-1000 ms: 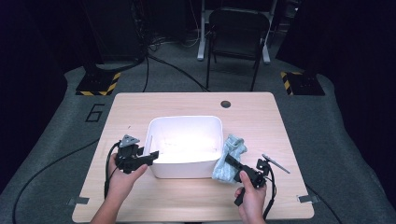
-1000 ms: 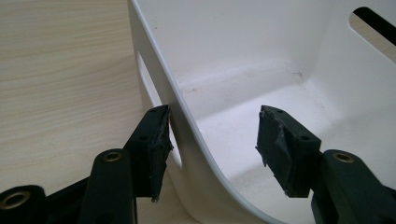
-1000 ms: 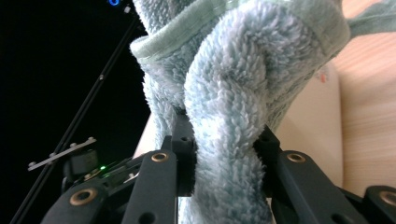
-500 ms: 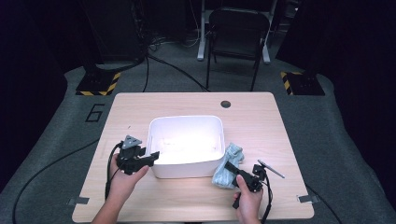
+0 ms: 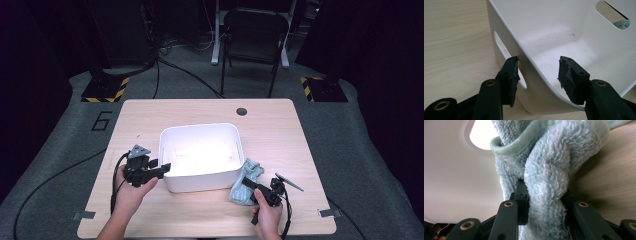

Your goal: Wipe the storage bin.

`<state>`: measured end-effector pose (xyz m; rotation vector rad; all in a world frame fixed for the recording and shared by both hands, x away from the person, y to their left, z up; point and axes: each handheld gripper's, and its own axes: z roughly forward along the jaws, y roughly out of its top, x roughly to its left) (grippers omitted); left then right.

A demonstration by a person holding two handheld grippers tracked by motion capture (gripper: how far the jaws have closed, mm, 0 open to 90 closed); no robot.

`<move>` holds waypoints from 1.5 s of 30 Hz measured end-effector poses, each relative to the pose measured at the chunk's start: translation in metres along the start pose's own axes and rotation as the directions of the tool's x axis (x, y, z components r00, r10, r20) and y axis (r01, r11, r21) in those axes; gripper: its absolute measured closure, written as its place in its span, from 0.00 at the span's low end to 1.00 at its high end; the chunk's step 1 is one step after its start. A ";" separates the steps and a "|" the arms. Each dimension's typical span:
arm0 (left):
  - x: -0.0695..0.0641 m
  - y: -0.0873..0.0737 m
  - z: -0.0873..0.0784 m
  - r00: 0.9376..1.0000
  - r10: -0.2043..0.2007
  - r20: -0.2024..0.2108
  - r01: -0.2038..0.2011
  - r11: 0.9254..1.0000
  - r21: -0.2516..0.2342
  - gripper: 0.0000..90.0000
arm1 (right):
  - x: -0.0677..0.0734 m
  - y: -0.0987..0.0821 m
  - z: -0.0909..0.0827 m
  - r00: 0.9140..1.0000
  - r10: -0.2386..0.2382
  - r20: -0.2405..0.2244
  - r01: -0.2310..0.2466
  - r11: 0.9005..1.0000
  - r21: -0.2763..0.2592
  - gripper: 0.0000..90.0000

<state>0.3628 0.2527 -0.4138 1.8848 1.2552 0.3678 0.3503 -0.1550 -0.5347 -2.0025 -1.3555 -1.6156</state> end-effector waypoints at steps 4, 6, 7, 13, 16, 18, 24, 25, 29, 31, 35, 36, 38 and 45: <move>0.002 0.000 0.000 1.000 0.004 0.008 -0.004 1.000 -0.012 0.55 | -0.003 0.000 -0.001 1.000 -0.011 -0.014 0.011 1.000 -0.006 0.75; 0.004 0.001 0.000 1.000 0.000 0.012 0.000 1.000 -0.031 0.55 | -0.003 0.000 0.000 1.000 -0.001 -0.018 0.000 1.000 -0.018 0.74; 0.005 0.001 -0.001 1.000 -0.003 0.026 0.004 1.000 -0.029 0.55 | -0.003 0.000 -0.001 1.000 0.003 -0.020 -0.004 1.000 -0.014 0.74; 0.012 0.003 0.005 0.999 0.034 0.035 -0.033 0.998 -0.047 0.55 | -0.004 0.000 -0.001 0.999 0.005 -0.034 -0.006 1.000 -0.017 0.73; 0.014 0.004 0.010 0.998 0.050 0.025 -0.048 0.998 -0.051 0.55 | -0.002 -0.001 -0.003 0.999 0.027 -0.037 -0.027 1.000 -0.007 0.73; 0.016 0.005 0.012 0.998 0.052 0.029 -0.050 0.997 -0.054 0.55 | -0.001 -0.001 -0.004 0.999 0.032 -0.035 -0.032 0.999 -0.001 0.73; 0.026 0.015 0.016 0.998 0.064 0.021 -0.062 0.996 -0.071 0.54 | -0.003 -0.002 -0.006 0.999 0.007 -0.049 -0.008 1.000 -0.012 0.72; 0.028 0.016 0.017 0.997 0.069 0.020 -0.067 0.995 -0.076 0.54 | -0.004 -0.002 -0.006 0.999 0.004 -0.044 -0.004 1.000 -0.010 0.72; 0.033 0.021 0.022 0.996 0.089 0.022 -0.087 0.992 -0.087 0.58 | -0.003 -0.003 -0.007 0.998 0.032 -0.053 -0.032 0.999 0.001 0.71; 0.036 0.023 0.024 0.996 0.082 0.028 -0.079 0.992 -0.100 0.60 | -0.003 -0.003 -0.007 0.998 0.038 -0.051 -0.038 0.999 0.004 0.71; 0.040 0.025 0.030 0.998 0.049 0.032 -0.046 0.994 -0.097 0.59 | -0.002 -0.004 -0.008 0.998 0.038 -0.052 -0.038 0.999 -0.001 0.71; 0.041 0.025 0.032 0.998 0.051 0.031 -0.047 0.994 -0.095 0.57 | -0.002 -0.004 -0.009 0.997 0.040 -0.059 -0.040 0.999 0.005 0.71; 0.042 0.026 0.034 0.999 0.045 0.030 -0.042 0.994 -0.101 0.56 | -0.003 -0.004 -0.008 0.998 0.015 -0.062 -0.016 1.000 -0.008 0.71; 0.044 0.034 0.037 0.997 0.069 0.022 -0.066 0.992 -0.111 0.61 | -0.003 -0.004 -0.008 0.998 0.005 -0.058 -0.005 1.000 -0.009 0.71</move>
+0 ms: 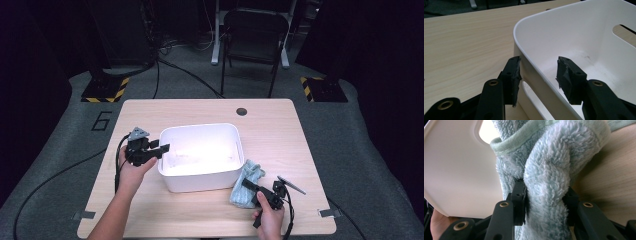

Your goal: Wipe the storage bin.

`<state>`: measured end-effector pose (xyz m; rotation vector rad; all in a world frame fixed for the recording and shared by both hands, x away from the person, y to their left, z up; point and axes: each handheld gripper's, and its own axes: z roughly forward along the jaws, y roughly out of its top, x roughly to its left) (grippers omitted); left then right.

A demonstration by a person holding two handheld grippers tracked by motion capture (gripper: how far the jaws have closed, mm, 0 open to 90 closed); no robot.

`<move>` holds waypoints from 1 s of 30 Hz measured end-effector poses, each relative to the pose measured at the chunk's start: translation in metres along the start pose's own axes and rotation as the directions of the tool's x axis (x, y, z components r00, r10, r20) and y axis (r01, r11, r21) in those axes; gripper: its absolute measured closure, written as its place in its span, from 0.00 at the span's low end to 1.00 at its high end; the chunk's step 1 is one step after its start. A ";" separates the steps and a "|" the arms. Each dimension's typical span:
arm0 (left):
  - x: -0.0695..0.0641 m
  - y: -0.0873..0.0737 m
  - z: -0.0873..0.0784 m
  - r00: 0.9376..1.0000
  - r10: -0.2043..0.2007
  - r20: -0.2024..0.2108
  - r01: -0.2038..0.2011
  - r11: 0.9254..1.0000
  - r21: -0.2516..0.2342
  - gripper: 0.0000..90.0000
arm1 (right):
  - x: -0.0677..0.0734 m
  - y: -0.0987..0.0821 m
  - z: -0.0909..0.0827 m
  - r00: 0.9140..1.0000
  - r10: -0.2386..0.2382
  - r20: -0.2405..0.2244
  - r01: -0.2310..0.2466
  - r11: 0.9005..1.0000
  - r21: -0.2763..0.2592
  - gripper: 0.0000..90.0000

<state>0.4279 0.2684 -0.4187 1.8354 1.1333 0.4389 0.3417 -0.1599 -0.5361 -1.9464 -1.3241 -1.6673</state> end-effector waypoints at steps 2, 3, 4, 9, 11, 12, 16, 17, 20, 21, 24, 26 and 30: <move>0.001 0.004 0.001 1.000 0.005 -0.008 -0.005 1.000 -0.006 0.63 | 0.000 0.000 0.000 1.000 0.002 0.004 -0.002 1.000 0.000 0.70; 0.004 0.006 0.002 1.000 0.003 -0.008 -0.003 1.000 -0.018 0.65 | 0.000 0.000 0.000 1.000 0.000 0.006 0.000 1.000 0.001 0.70; 0.005 0.007 0.003 1.000 0.000 -0.009 0.000 1.000 -0.014 0.65 | 0.000 0.000 0.000 1.000 0.000 0.011 0.000 1.000 0.003 0.70; 0.010 0.013 0.011 1.000 0.023 -0.008 -0.023 1.000 0.002 0.66 | 0.001 0.000 0.000 1.000 0.008 0.015 -0.008 1.000 0.010 0.70; 0.010 0.014 0.013 1.000 0.028 -0.002 -0.028 1.000 0.001 0.66 | 0.002 -0.001 0.000 0.999 0.041 -0.004 -0.041 0.999 0.007 0.70; 0.010 0.015 0.014 0.999 0.036 0.008 -0.035 0.999 -0.005 0.66 | 0.002 -0.001 0.000 0.999 0.043 -0.002 -0.043 0.999 0.009 0.70; 0.011 0.018 0.018 0.997 0.076 0.007 -0.076 0.997 0.023 0.67 | 0.001 -0.001 0.001 1.000 0.012 -0.001 -0.012 1.000 -0.001 0.70; 0.011 0.018 0.018 0.997 0.081 0.002 -0.081 0.996 0.023 0.69 | 0.001 -0.001 0.002 1.000 0.010 -0.001 -0.010 1.000 -0.003 0.70; 0.011 0.017 0.017 0.996 0.085 0.000 -0.085 0.996 0.033 0.72 | 0.001 -0.001 0.002 1.000 0.009 -0.002 -0.009 1.000 -0.003 0.70; 0.010 0.016 0.016 0.996 0.087 0.000 -0.086 0.995 0.040 0.74 | 0.002 -0.001 0.001 0.999 0.039 -0.005 -0.039 0.999 0.002 0.70; 0.009 0.013 0.012 0.997 0.079 0.009 -0.080 0.996 0.041 0.73 | 0.000 0.000 0.001 1.000 0.004 0.005 -0.004 1.000 -0.009 0.70; 0.006 0.011 0.010 0.997 0.078 0.006 -0.078 0.996 0.041 0.72 | 0.001 0.001 0.000 0.999 0.037 0.002 -0.037 0.999 -0.010 0.70; -0.003 0.008 0.004 0.996 0.089 -0.005 -0.089 0.994 0.058 0.71 | 0.000 0.003 -0.002 0.999 0.037 0.006 -0.037 0.999 -0.018 0.70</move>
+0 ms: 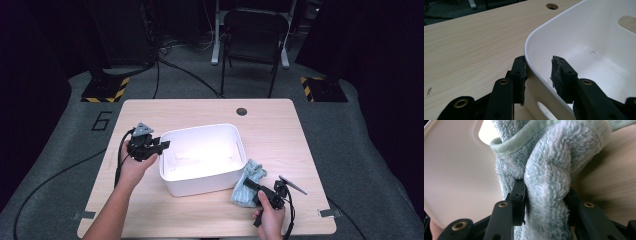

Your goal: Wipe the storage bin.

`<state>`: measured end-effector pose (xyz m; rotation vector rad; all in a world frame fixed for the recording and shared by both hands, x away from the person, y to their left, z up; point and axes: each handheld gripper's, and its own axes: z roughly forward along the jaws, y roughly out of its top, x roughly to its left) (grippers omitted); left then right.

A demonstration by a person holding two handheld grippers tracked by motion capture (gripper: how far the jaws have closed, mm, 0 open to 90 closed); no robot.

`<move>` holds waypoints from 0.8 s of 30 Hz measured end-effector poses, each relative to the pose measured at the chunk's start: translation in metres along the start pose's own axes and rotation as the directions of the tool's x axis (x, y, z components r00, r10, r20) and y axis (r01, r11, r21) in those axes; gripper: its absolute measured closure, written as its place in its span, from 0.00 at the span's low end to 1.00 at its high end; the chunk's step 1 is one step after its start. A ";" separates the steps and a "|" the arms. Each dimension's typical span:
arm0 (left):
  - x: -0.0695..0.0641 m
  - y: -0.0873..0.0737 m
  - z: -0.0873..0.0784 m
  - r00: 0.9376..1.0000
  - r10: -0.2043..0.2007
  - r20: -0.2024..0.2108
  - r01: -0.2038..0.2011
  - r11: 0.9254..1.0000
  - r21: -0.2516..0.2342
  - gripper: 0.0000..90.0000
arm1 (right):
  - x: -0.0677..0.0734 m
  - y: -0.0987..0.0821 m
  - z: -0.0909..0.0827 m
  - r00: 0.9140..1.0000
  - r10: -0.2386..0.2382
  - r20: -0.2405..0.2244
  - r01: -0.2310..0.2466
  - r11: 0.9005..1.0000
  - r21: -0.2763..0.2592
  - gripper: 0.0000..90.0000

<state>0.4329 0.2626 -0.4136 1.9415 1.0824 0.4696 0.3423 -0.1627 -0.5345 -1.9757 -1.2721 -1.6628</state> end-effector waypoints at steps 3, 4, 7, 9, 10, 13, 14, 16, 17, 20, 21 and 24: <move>-0.007 -0.007 -0.008 1.000 -0.009 0.020 0.009 1.000 -0.002 0.67 | -0.001 0.003 -0.004 1.000 0.028 0.008 -0.028 1.000 -0.004 0.70; -0.007 -0.007 -0.008 1.000 -0.009 0.020 0.009 1.000 -0.002 0.66 | -0.003 0.004 -0.004 1.000 0.006 0.019 -0.005 1.000 -0.018 0.70; -0.011 -0.013 -0.012 0.999 -0.034 0.025 0.034 0.999 -0.019 0.65 | -0.003 0.005 -0.005 1.000 0.007 0.014 -0.007 1.000 -0.026 0.70; -0.011 -0.015 -0.015 0.998 -0.035 0.044 0.036 0.999 -0.017 0.64 | -0.002 0.006 -0.006 0.999 0.037 0.008 -0.037 0.999 -0.015 0.70; -0.010 -0.015 -0.014 0.998 -0.031 0.047 0.032 0.999 -0.016 0.64 | -0.001 0.006 -0.006 0.999 0.040 0.008 -0.040 0.999 -0.016 0.70; -0.007 -0.012 -0.012 0.998 -0.024 0.058 0.025 0.999 -0.028 0.66 | -0.004 0.006 -0.006 1.000 0.010 0.012 -0.010 1.000 -0.021 0.70; -0.007 -0.012 -0.012 0.998 -0.024 0.058 0.025 0.999 -0.028 0.66 | -0.004 0.006 -0.006 1.000 0.010 0.012 -0.010 1.000 -0.021 0.70; -0.002 -0.010 -0.005 0.995 -0.040 0.096 0.044 0.998 -0.039 0.65 | -0.004 0.007 -0.005 1.000 0.011 0.016 -0.011 1.000 -0.025 0.69; -0.002 -0.010 -0.005 0.995 -0.040 0.096 0.044 0.998 -0.039 0.66 | -0.004 0.007 -0.005 1.000 0.011 0.016 -0.011 1.000 -0.025 0.69; -0.001 -0.009 0.000 0.996 -0.015 0.089 0.019 0.999 -0.036 0.69 | -0.002 0.007 -0.005 0.999 0.034 0.011 -0.034 0.999 -0.017 0.69; -0.002 -0.010 -0.002 0.997 -0.017 0.072 0.020 0.999 -0.040 0.72 | -0.002 0.008 -0.005 0.999 0.036 0.011 -0.036 0.999 -0.016 0.69; -0.003 -0.011 -0.005 0.997 -0.032 0.076 0.035 0.999 -0.041 0.77 | -0.005 0.009 -0.005 1.000 0.001 0.023 0.000 1.000 -0.026 0.69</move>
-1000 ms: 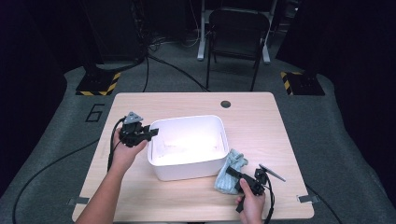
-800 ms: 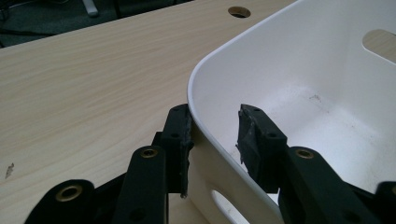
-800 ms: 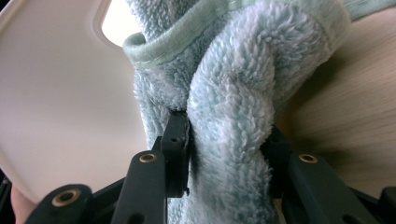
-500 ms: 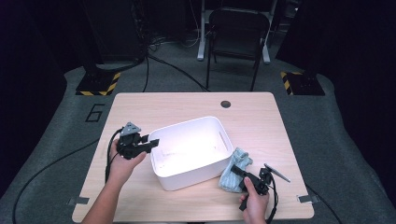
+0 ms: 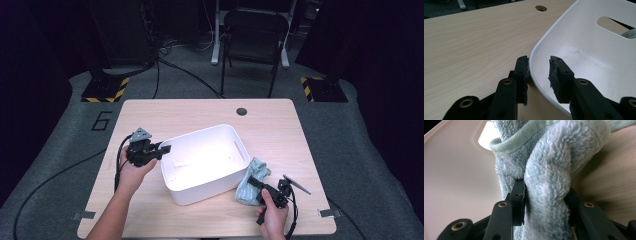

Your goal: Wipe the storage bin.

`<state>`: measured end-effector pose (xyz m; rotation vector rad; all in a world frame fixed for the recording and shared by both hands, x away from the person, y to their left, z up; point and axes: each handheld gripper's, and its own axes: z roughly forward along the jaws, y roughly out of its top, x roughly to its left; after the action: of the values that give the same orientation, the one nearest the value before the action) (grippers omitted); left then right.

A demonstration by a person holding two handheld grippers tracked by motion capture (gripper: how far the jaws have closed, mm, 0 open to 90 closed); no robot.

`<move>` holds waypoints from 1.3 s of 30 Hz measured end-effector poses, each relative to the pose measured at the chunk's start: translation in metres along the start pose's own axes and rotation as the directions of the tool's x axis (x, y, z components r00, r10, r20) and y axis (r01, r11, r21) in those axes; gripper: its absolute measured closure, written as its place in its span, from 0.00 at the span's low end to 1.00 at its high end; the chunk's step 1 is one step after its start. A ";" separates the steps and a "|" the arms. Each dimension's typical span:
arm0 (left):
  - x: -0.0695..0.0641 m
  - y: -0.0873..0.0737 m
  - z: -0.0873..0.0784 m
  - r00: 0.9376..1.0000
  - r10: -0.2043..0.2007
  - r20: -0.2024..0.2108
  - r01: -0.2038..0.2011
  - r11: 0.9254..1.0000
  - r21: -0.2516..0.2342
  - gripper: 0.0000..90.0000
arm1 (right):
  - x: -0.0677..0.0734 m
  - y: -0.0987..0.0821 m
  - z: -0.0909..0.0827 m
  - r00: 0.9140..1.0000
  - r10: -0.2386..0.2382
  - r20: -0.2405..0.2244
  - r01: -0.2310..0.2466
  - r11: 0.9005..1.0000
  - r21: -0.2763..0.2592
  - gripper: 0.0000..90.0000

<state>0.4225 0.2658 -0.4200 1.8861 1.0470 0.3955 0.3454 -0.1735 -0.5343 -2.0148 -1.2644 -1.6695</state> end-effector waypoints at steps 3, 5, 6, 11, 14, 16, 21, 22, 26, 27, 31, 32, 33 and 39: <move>-0.004 -0.002 -0.004 1.000 0.018 -0.015 -0.018 1.000 0.001 0.80 | 0.001 0.000 -0.001 1.000 0.026 -0.010 -0.025 1.000 0.008 0.70; -0.009 -0.003 -0.012 0.999 0.045 -0.024 -0.045 0.999 0.008 0.85 | 0.000 0.000 0.000 1.000 0.006 -0.006 -0.006 1.000 -0.007 0.70; -0.011 -0.004 -0.014 0.998 0.052 -0.021 -0.052 0.999 0.014 0.86 | 0.001 0.000 0.000 1.000 -0.002 0.000 0.002 1.000 -0.006 0.70; -0.016 -0.010 -0.021 0.999 0.047 -0.022 -0.046 0.999 0.016 0.86 | 0.002 0.001 0.001 1.000 -0.018 0.007 0.018 1.000 -0.009 0.72; -0.022 -0.014 -0.024 0.999 0.048 -0.017 -0.048 0.999 0.022 0.86 | 0.004 0.001 0.001 1.000 0.017 0.004 -0.017 1.000 -0.019 0.73; -0.025 -0.015 -0.025 0.999 0.050 -0.015 -0.049 0.999 0.022 0.86 | 0.003 0.003 0.001 1.000 -0.021 0.011 0.021 0.999 -0.032 0.74; -0.030 -0.017 -0.025 0.999 0.030 -0.033 -0.030 1.000 0.005 0.87 | 0.008 0.005 0.000 0.996 -0.071 0.045 0.073 0.996 -0.043 0.76; -0.030 -0.017 -0.024 0.999 0.022 -0.036 -0.022 1.000 0.003 0.88 | 0.008 0.005 0.001 0.996 -0.074 0.046 0.076 0.996 -0.045 0.77; -0.032 -0.017 -0.025 0.999 0.018 -0.040 -0.018 1.000 0.009 0.88 | 0.007 0.005 0.003 0.997 -0.072 0.026 0.074 0.995 -0.065 0.77; -0.033 -0.018 -0.025 0.999 0.017 -0.045 -0.016 1.000 0.009 0.88 | 0.010 0.005 0.002 0.999 -0.025 0.025 0.027 0.999 -0.042 0.78; -0.034 -0.018 -0.026 0.998 0.014 -0.053 -0.014 1.000 0.010 0.87 | 0.011 0.007 0.001 0.999 -0.052 0.004 0.053 0.997 -0.056 0.78; -0.035 -0.018 -0.026 0.998 0.011 -0.055 -0.010 1.000 0.010 0.87 | 0.015 0.007 -0.001 1.000 -0.017 -0.018 0.016 0.999 -0.052 0.78; -0.037 -0.018 -0.026 0.998 0.013 -0.054 -0.012 1.000 0.013 0.86 | 0.021 0.009 -0.003 0.997 -0.037 -0.064 0.031 0.996 -0.078 0.78; -0.043 -0.017 -0.024 0.998 0.063 -0.016 -0.062 0.998 0.024 0.87 | 0.053 0.011 -0.012 0.980 -0.100 -0.174 0.083 0.991 -0.103 0.77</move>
<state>0.3733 0.2485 -0.4156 1.9427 1.0094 0.4376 0.3435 -0.1637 -0.4798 -1.8331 -1.2544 -1.9399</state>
